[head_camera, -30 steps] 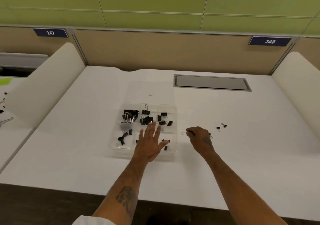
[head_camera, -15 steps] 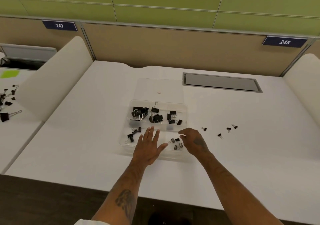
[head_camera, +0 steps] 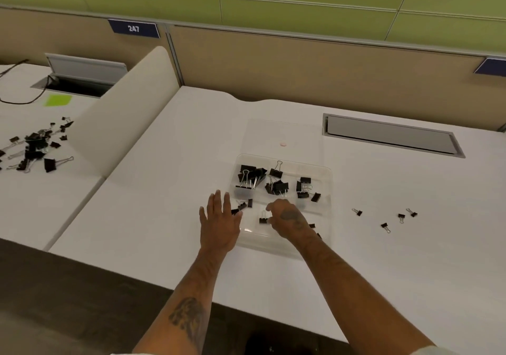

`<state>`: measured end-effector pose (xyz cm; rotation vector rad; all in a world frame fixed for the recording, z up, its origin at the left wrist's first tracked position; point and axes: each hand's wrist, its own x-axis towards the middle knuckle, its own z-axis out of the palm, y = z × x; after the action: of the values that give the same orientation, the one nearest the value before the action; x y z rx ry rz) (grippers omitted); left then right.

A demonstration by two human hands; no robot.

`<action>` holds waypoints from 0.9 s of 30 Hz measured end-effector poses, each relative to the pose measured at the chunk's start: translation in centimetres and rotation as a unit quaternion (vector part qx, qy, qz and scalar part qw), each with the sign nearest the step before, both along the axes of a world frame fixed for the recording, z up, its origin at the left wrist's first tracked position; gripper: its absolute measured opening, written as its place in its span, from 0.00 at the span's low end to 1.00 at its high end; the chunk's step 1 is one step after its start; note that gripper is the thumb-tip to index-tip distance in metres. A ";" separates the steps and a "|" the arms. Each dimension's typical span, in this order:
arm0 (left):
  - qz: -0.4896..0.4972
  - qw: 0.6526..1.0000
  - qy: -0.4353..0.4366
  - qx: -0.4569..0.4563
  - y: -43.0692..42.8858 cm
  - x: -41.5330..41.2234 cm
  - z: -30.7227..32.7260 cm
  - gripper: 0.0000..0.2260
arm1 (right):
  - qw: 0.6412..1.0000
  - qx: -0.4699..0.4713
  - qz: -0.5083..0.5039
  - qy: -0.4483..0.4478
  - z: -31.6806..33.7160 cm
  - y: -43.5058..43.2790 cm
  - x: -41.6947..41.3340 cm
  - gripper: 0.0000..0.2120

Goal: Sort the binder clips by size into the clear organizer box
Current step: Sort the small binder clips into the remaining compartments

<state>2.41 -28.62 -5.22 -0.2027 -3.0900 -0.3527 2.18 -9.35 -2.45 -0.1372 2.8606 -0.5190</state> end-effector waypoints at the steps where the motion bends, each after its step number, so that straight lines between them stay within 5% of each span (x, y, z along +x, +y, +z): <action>1: 0.002 1.000 -0.022 0.012 -0.6 0.1 -0.4 0.35 | 1.000 0.013 0.006 -0.006 -0.4 -0.4 -0.2 0.15; 4: -0.005 0.994 -0.092 0.065 -1.7 0.1 -1.0 0.43 | 0.999 0.029 0.011 -0.016 -1.2 -1.5 -0.5 0.17; 11: -0.033 0.992 -0.106 0.052 -2.1 -0.1 -0.5 0.58 | 0.997 0.074 0.013 -0.007 -2.0 -2.5 -1.1 0.10; 19: -0.037 0.990 -0.112 0.078 -2.0 0.2 0.1 0.60 | 0.985 -0.055 -0.141 0.080 0.2 -1.5 -2.3 0.08; 24: -0.027 0.987 -0.127 0.096 -2.1 0.1 0.1 0.60 | 0.992 -0.043 -0.024 0.118 2.0 -3.9 -3.0 0.09; 27: -0.031 0.987 -0.128 0.087 -2.1 0.1 0.2 0.60 | 0.988 -0.014 -0.090 0.123 1.1 -4.0 -2.6 0.10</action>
<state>2.49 -30.69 -5.02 -0.2686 -3.2822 -0.7005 -0.38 -13.36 -1.33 0.0587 3.1271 -0.6170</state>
